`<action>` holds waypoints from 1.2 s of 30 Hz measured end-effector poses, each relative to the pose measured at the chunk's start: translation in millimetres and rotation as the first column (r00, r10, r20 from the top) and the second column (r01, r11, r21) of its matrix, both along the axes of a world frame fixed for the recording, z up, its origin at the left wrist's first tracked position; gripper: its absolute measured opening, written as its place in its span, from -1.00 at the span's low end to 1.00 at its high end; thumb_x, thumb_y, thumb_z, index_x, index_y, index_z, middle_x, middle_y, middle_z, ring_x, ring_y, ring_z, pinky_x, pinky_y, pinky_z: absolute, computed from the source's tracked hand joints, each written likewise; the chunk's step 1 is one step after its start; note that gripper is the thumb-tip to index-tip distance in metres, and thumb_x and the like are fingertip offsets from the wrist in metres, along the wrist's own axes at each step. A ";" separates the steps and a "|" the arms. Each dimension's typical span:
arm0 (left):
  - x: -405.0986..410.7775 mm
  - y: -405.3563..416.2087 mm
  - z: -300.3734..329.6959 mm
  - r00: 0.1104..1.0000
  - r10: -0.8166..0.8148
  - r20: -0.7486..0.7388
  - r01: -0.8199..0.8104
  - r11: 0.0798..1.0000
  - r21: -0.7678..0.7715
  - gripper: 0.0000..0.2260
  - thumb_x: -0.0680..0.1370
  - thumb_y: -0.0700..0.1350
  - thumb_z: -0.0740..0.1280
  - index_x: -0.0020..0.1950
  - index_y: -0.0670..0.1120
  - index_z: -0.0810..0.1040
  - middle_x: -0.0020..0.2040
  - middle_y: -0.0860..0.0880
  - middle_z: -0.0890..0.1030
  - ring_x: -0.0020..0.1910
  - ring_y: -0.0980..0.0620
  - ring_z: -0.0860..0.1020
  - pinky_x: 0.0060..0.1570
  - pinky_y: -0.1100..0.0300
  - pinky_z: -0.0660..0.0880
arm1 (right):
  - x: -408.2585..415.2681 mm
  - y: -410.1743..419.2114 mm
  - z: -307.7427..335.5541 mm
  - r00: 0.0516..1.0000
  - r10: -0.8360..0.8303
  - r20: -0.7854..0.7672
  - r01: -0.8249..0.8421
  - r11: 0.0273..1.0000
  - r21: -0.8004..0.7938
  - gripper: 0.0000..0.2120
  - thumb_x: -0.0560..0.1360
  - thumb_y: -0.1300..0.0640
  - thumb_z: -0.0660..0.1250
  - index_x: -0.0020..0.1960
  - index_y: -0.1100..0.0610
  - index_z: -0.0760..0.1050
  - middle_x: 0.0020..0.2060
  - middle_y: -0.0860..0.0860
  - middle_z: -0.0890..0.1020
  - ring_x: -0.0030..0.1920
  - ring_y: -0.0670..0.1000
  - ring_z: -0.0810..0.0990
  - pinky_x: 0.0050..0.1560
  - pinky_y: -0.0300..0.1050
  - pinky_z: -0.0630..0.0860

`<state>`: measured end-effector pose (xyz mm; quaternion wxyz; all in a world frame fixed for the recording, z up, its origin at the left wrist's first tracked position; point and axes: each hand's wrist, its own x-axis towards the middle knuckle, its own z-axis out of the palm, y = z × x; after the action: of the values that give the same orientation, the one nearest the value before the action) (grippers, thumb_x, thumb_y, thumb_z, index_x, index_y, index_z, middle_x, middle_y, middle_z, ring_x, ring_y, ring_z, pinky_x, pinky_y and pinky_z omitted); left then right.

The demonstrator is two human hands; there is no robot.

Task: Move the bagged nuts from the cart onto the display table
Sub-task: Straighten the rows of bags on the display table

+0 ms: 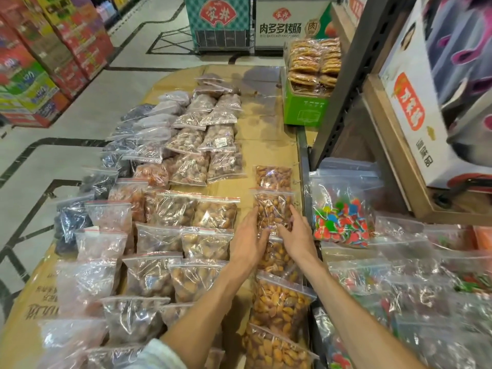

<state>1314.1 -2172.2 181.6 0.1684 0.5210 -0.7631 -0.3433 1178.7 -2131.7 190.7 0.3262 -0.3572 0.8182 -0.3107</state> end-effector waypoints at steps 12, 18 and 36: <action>32.7 76.3 25.9 0.984 0.070 -0.167 -0.038 0.982 0.187 -0.27 0.70 0.03 0.29 0.71 -0.14 -0.07 0.71 -0.06 0.04 0.68 0.02 0.03 0.66 0.04 0.01 | 46.5 104.3 28.9 0.996 -0.029 -0.081 0.030 0.999 0.011 -0.22 0.68 0.01 0.37 0.73 0.04 0.01 0.65 0.05 0.21 0.62 0.09 0.27 0.49 -0.08 0.28; 38.8 98.4 18.9 0.983 0.162 -0.085 -0.126 0.936 0.328 -0.48 0.73 0.09 0.19 0.63 -0.10 0.20 0.49 -0.13 0.33 0.52 -0.07 0.34 0.49 0.08 0.27 | 34.7 102.4 5.9 0.999 -0.052 0.017 0.045 0.960 0.276 -0.21 0.64 -0.23 0.32 0.67 0.18 0.16 0.58 0.18 0.39 0.52 0.22 0.45 0.48 0.20 0.46; 36.3 96.6 17.3 0.967 0.155 -0.204 -0.098 0.959 0.265 -0.38 0.69 0.01 0.28 0.71 0.09 0.07 0.57 -0.04 0.32 0.55 0.07 0.26 0.53 0.11 0.22 | 39.7 106.9 15.8 0.985 -0.005 0.173 0.005 1.000 0.003 -0.16 0.65 -0.06 0.40 0.74 -0.14 -0.05 0.67 0.01 0.25 0.62 0.08 0.32 0.59 0.17 0.33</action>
<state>1350.3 -2075.7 198.9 0.2067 0.5444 -0.6545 -0.4823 1218.4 -2024.7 206.5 0.3956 -0.3265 0.7881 -0.3403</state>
